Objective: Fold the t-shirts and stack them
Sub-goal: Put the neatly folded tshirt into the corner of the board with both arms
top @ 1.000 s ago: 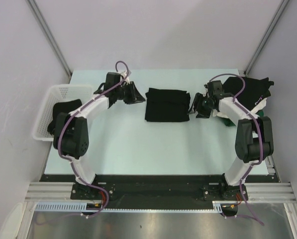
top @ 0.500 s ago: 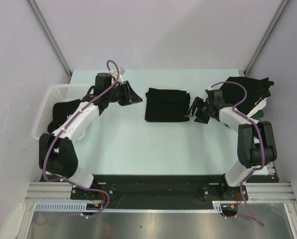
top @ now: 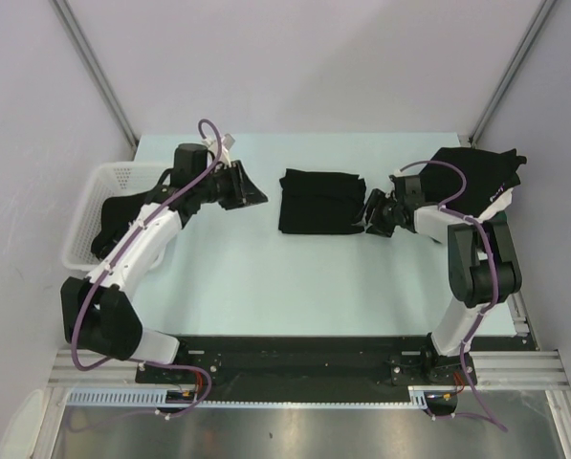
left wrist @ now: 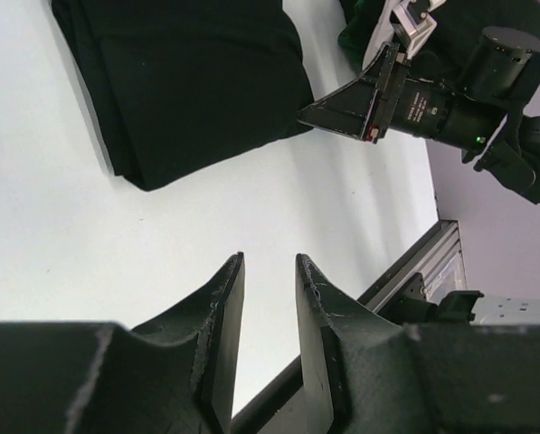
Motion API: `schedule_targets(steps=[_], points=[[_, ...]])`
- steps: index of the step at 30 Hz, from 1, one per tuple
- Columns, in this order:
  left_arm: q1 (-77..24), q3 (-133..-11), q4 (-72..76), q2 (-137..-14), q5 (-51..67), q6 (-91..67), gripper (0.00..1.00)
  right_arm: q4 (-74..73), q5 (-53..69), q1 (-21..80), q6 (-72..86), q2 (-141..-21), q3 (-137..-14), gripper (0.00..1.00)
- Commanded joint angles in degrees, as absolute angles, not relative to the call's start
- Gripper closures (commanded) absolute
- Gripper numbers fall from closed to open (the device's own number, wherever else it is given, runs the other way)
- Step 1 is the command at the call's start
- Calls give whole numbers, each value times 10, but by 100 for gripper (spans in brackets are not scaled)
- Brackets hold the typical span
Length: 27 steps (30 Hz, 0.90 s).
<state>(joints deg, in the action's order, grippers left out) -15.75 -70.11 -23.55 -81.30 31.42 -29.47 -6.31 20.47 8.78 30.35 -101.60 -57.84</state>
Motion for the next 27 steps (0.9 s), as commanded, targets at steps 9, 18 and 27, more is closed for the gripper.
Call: schedule_targets(steps=[9, 18, 27], points=[[-158, -686, -249, -765, 299, -279, 66, -38, 209, 99, 289, -1041, -573, 39], [-157, -700, -272, -752, 284, -272, 66, -22, 212, 112, 289, -1056, -571, 41], [-157, -692, -271, -748, 270, -271, 65, -19, 223, 112, 295, -1056, -571, 77]])
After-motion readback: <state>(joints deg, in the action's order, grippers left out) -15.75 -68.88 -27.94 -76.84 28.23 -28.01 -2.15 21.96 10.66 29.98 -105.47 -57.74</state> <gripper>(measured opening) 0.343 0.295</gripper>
